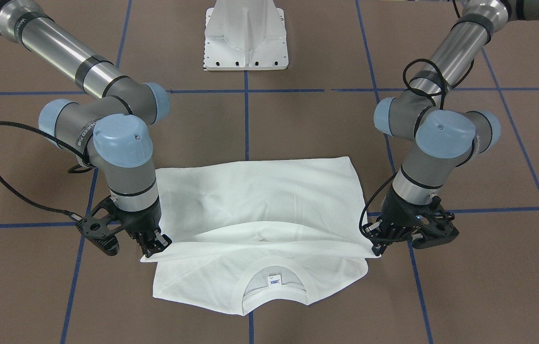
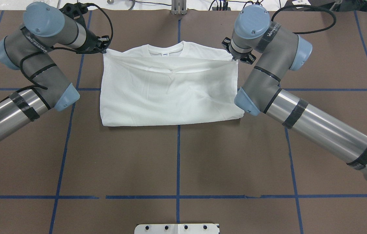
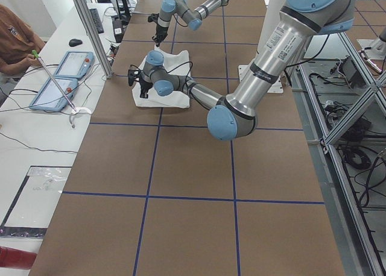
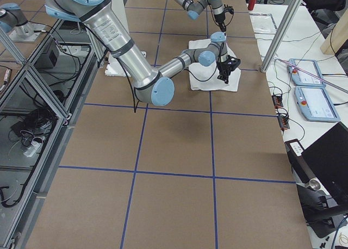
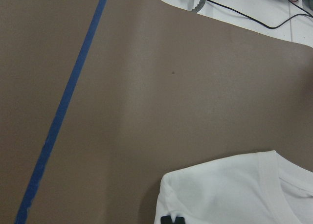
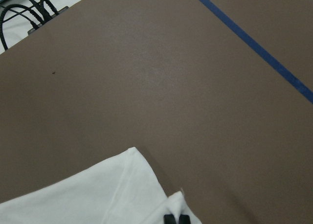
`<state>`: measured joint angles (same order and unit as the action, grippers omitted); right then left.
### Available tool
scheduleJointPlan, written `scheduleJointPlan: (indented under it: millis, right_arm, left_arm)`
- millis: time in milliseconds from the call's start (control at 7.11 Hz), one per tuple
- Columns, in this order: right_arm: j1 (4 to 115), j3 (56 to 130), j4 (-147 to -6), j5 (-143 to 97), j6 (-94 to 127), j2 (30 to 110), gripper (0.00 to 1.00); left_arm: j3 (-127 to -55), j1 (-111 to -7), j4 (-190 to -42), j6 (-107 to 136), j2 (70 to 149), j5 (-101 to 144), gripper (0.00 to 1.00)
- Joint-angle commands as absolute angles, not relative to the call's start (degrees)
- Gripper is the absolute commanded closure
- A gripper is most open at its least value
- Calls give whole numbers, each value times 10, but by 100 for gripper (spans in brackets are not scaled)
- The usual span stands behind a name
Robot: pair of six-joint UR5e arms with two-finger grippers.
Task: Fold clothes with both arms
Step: 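Lift the hem with both grippers and fold it toward the collar, then lay the hem down near the collar and open both grippers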
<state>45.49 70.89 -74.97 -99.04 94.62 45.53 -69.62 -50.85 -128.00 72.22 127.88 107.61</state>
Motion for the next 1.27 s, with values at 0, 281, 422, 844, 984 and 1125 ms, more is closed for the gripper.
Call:
scheduleJointPlan:
  millis: [0, 281, 422, 844, 984, 1125]
  right_arm:
    - [456, 643, -708, -985, 947, 435, 100]
    - [456, 625, -708, -982, 947, 426, 100]
    - [458, 621, -708, -980, 947, 425, 100]
    - [457, 617, -708, -976, 947, 422, 100]
    - [457, 616, -708, -974, 947, 419, 100]
    - [457, 613, -708, -974, 946, 411, 44]
  left_arm:
    - [-631, -507, -1332, 722, 1297, 1075, 100]
    - [-625, -507, -1333, 722, 1302, 1075, 100]
    - [-625, -506, -1333, 722, 1303, 1076, 100]
    - [-620, -507, -1342, 722, 1304, 1076, 82]
    - [-620, -507, -1345, 722, 1303, 1075, 64]
    - [-620, -508, -1346, 722, 1302, 1076, 58]
